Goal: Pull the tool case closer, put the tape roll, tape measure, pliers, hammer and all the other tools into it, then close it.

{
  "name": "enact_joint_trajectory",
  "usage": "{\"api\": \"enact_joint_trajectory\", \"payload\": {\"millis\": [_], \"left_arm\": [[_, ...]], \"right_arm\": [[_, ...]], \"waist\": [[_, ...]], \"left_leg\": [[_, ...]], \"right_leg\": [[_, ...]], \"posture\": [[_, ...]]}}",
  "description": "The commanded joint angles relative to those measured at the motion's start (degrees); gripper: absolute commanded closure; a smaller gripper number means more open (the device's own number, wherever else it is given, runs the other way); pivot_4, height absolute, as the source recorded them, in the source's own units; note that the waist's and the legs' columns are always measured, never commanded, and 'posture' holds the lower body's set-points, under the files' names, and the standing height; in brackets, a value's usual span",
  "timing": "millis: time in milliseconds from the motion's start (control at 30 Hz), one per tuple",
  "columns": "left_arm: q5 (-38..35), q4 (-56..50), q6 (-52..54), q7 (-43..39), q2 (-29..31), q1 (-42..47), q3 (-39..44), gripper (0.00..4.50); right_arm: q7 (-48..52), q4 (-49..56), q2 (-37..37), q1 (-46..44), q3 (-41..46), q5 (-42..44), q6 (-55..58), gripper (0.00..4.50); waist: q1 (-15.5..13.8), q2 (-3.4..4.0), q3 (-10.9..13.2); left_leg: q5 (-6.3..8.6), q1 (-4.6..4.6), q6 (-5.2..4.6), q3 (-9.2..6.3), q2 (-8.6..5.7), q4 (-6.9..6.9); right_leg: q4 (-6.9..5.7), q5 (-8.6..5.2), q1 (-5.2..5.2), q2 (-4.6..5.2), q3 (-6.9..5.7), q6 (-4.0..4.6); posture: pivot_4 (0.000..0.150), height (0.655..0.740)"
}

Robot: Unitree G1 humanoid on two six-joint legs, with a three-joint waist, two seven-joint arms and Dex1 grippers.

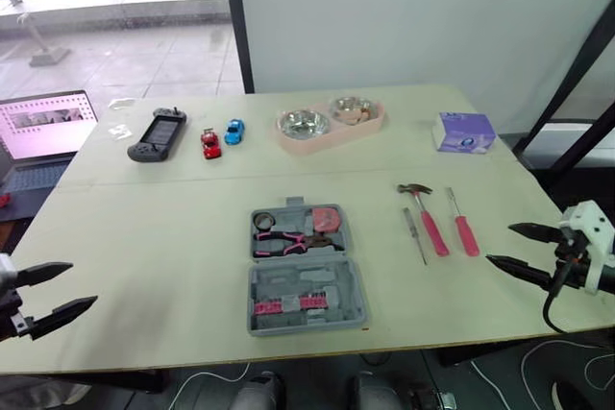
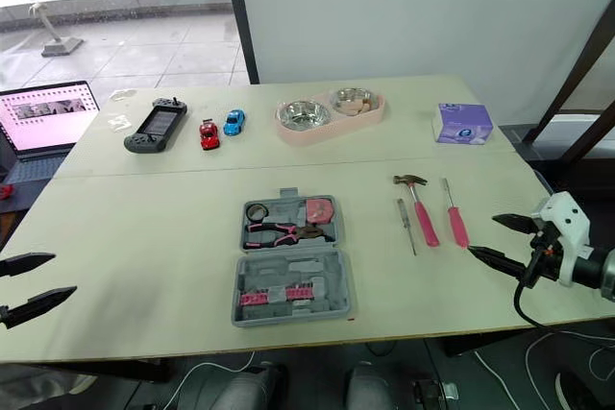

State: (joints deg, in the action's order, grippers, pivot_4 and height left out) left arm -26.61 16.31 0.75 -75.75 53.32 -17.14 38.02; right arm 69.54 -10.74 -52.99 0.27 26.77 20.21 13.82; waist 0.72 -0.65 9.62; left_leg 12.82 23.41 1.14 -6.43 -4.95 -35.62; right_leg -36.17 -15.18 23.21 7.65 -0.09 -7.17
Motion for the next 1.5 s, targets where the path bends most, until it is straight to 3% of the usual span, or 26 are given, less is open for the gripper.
{"api": "enact_joint_trajectory", "payload": {"millis": [33,267,400,600,800,933,1100,1500], "left_arm": [[-0.7,-1.5,-1.1,0.5,-0.6,-0.8,1.8,0.04],[-0.5,-2.3,-1.9,1.1,-1.9,-0.4,0.5,0.04],[-0.9,-6.7,-0.5,3.0,-3.7,0.2,-2.1,0.04],[-3.3,-23.5,7.7,9.9,-8.3,0.0,-7.7,0.04],[-5.3,-33.0,6.4,15.0,-14.3,3.2,-10.7,0.04],[-7.9,-38.3,8.4,12.5,-14.3,3.6,-14.3,0.04],[-10.6,-41.8,12.8,11.7,-12.7,3.0,-17.7,0.04],[-9.6,-44.7,12.6,12.4,-12.8,2.5,-20.0,0.04]], "right_arm": [[-0.1,0.2,-0.8,-0.2,-0.4,0.1,-2.0,0.0],[-1.4,0.6,-1.3,-0.6,-1.9,-0.2,-3.0,0.0],[-5.4,12.0,-0.1,1.3,-3.6,2.3,5.7,0.0],[-24.8,29.8,7.3,0.1,-9.2,1.6,25.1,0.0],[-42.1,36.8,17.0,-3.2,-15.3,-2.8,37.3,0.0],[-51.0,35.6,24.3,-6.4,-19.7,-6.5,38.3,0.0],[-57.9,26.4,30.8,-12.3,-20.0,-9.2,39.3,0.0],[-58.6,11.6,32.9,-17.7,-21.7,-11.6,32.8,0.0]], "waist": [[0.0,0.0,0.0],[0.0,0.0,0.0],[-0.1,0.03,0.0],[-0.2,-0.09,0.0],[-0.3,-0.07,0.0],[-0.4,-0.09,-0.1],[0.0,-0.03,0.0],[0.2,-0.01,0.0]], "left_leg": [[0.0,0.0,0.0,0.0,0.0,0.0],[0.01,0.0,0.01,-0.01,0.0,-0.01],[0.01,0.0,0.01,0.0,0.01,-0.01],[0.01,0.04,0.01,-0.06,0.03,-0.02],[0.0,0.06,0.0,-0.04,-0.04,-0.02],[0.0,0.05,0.0,-0.04,-0.06,-0.04],[-0.01,0.02,-0.01,-0.02,-0.07,-0.04],[-0.02,0.0,-0.02,-0.02,-0.04,-0.04]], "right_leg": [[0.0,0.0,0.0,0.0,0.0,0.0],[0.0,0.0,-0.01,-0.01,0.0,0.0],[0.0,0.0,0.0,0.0,0.01,0.0],[-0.01,0.0,0.01,-0.01,0.07,0.0],[0.0,0.0,0.04,0.0,0.06,0.0],[0.0,0.01,0.03,-0.02,0.04,0.0],[-0.03,0.02,0.03,-0.16,0.05,0.02],[-0.04,0.03,0.01,-0.29,0.06,0.02]], "posture": [[0.15,0.7233],[0.15,0.7233],[0.15,0.7233],[0.15,0.7233],[0.15,0.7233],[0.15,0.7233],[0.15,0.7233],[0.15,0.7233]]}}
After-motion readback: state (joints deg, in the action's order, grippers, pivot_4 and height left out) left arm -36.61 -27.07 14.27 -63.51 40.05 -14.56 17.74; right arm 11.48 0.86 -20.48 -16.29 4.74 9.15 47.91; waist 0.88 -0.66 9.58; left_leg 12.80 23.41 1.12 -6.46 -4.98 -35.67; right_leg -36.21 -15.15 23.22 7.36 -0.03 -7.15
